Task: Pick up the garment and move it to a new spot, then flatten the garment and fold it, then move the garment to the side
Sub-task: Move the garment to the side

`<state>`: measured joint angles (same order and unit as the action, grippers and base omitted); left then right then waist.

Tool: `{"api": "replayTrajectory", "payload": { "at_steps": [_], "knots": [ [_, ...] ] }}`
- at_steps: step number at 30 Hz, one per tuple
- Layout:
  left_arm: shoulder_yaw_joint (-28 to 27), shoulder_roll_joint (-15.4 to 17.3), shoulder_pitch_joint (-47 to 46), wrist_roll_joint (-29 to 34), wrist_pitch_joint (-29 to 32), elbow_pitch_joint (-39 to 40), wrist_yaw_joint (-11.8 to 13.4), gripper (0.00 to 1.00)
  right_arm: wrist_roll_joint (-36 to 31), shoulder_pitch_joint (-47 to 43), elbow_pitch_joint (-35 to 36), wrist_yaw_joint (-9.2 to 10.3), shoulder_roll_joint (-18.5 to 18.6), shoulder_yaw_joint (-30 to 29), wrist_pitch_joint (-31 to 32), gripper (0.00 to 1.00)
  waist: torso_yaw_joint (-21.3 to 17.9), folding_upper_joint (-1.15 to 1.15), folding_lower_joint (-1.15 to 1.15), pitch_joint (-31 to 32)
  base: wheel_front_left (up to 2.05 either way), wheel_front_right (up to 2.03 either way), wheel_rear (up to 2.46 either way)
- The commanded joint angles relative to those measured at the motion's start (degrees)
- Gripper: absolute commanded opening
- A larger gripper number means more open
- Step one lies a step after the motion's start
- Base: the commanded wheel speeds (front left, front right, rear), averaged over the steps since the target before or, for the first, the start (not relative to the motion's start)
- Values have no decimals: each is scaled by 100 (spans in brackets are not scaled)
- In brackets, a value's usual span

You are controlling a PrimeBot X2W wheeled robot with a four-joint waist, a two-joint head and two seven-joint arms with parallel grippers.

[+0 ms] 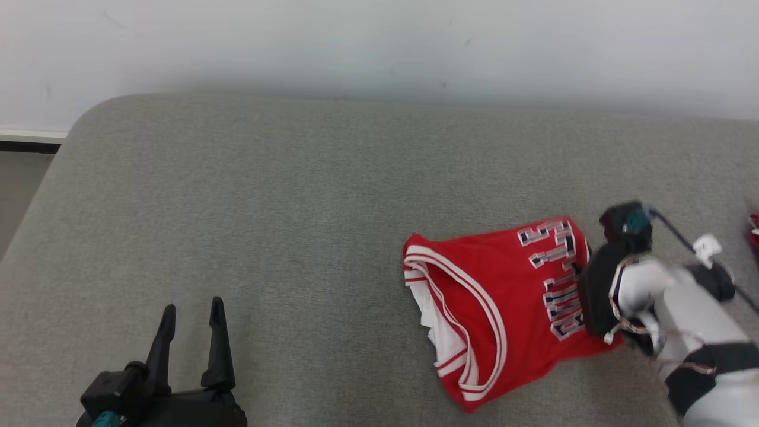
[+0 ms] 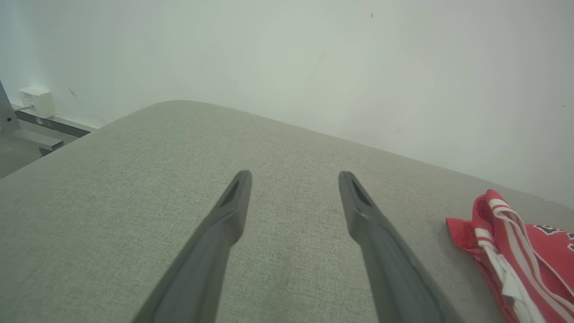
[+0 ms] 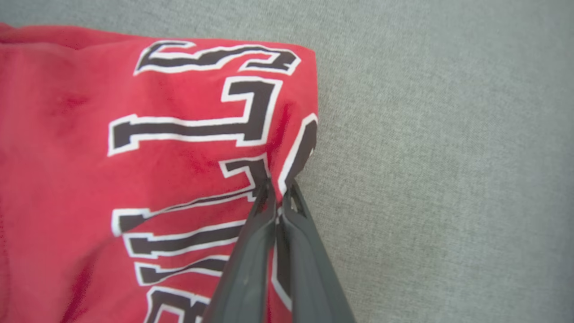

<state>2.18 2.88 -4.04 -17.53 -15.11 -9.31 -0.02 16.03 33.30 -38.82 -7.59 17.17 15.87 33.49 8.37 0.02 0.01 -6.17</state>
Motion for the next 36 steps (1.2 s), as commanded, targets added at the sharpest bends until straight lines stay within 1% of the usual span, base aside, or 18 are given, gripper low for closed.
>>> {"api": "replayTrajectory", "payload": {
  "at_steps": [1, 7, 11, 16, 20, 23, 30, 36],
  "knots": [
    [-41, 2, -80, -33, -1, 75, 17, 100, -51, 267, 86, 20, 143, 93, 31, 0, -156, -2, -1, -119, 0, 0, 0],
    [-119, 2, -206, -50, 0, 248, -14, 100, 31, 1166, 284, 20, 555, 522, 208, 0, -600, -2, -1, -401, 0, 0, 0],
    [-179, 3, -336, -27, 0, 315, -72, 100, 81, 1609, 372, 20, 869, 715, 308, 0, -942, -2, -1, -615, 0, 0, 0],
    [-170, 3, -548, 118, 0, 463, -148, 100, 94, 1973, 494, 20, 1305, 862, 414, 0, -1309, -2, -1, -926, 0, 0, 0],
    [-219, 3, -709, 238, 0, 544, -212, 100, 164, 2103, 584, 20, 1616, 848, 436, 0, -1539, -2, -1, -1150, 0, 0, 0],
    [-243, 4, -777, 305, 0, 549, -260, 100, 200, 2130, 648, 20, 1798, 745, 477, 0, -1645, -2, -1, -1266, 0, 0, 0],
    [-310, 5, -868, 451, 0, 563, -361, 100, -58, 2175, 983, 20, 2436, 602, 632, 0, -1729, -2, -1, -1468, 0, 0, 0],
    [-301, 3, -1055, 607, 0, 636, -460, 100, -687, 2163, 1111, 20, 2916, 527, 560, 0, -1602, -2, -1, -1739, 0, 0, 0]
  ]
}}
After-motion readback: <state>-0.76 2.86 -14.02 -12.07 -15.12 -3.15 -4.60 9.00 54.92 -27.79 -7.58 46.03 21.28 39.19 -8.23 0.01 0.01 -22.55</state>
